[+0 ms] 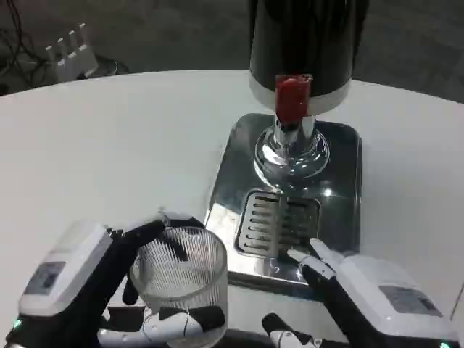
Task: Grasp the cup under the faucet to collect the drink, then remove the cup.
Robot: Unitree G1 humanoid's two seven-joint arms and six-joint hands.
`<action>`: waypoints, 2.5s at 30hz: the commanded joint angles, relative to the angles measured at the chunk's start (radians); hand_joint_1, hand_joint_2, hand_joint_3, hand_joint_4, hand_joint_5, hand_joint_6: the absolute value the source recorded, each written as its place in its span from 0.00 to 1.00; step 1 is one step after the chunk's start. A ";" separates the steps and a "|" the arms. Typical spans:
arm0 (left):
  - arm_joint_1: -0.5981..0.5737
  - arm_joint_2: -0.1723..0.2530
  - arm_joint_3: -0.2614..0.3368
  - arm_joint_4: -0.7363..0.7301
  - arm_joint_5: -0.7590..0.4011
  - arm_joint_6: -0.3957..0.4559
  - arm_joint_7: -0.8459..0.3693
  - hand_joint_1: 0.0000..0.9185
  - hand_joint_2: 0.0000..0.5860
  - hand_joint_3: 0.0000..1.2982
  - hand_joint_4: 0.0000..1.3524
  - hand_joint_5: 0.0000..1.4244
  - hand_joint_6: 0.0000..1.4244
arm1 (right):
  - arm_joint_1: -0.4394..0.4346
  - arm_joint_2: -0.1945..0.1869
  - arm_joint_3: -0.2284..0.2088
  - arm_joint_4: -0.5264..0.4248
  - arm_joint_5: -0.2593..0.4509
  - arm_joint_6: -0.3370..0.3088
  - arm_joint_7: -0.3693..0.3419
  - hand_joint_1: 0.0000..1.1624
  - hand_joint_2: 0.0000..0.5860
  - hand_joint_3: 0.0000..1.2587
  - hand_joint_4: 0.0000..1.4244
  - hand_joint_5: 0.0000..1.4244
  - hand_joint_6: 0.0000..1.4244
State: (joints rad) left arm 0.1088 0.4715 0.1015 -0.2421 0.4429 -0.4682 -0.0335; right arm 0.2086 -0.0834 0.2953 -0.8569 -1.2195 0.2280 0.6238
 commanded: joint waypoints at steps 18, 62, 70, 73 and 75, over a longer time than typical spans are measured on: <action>-0.025 0.010 0.001 0.032 -0.010 -0.033 0.003 0.46 0.13 0.78 0.80 0.85 0.66 | -0.022 0.023 -0.010 0.030 -0.005 0.014 0.031 0.25 0.69 0.12 0.00 0.04 0.00; -0.630 0.031 -0.174 0.686 0.203 -0.033 0.230 0.46 0.13 0.79 0.80 0.85 0.66 | 0.031 0.047 -0.061 -0.034 0.005 0.032 0.042 0.25 0.71 0.12 0.00 0.04 0.00; -0.759 0.000 -0.270 0.835 0.232 -0.030 0.292 0.46 0.13 0.79 0.80 0.85 0.66 | 0.053 0.055 -0.069 -0.060 0.006 0.038 0.052 0.26 0.72 0.12 0.00 0.04 0.00; -0.797 -0.013 -0.298 0.882 0.241 -0.032 0.309 0.46 0.13 0.79 0.80 0.85 0.66 | 0.069 0.058 -0.069 -0.071 0.006 0.036 0.048 0.26 0.72 0.12 0.00 0.04 0.00; -0.821 -0.022 -0.317 0.908 0.247 -0.033 0.318 0.46 0.13 0.79 0.80 0.86 0.66 | 0.073 0.061 -0.075 -0.071 0.011 0.041 0.052 0.26 0.72 0.12 0.00 0.04 0.00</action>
State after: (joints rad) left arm -0.6691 0.4579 -0.1903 0.6355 0.6791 -0.4925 0.2484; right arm 0.2655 -0.0316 0.2278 -0.9111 -1.2158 0.2651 0.6657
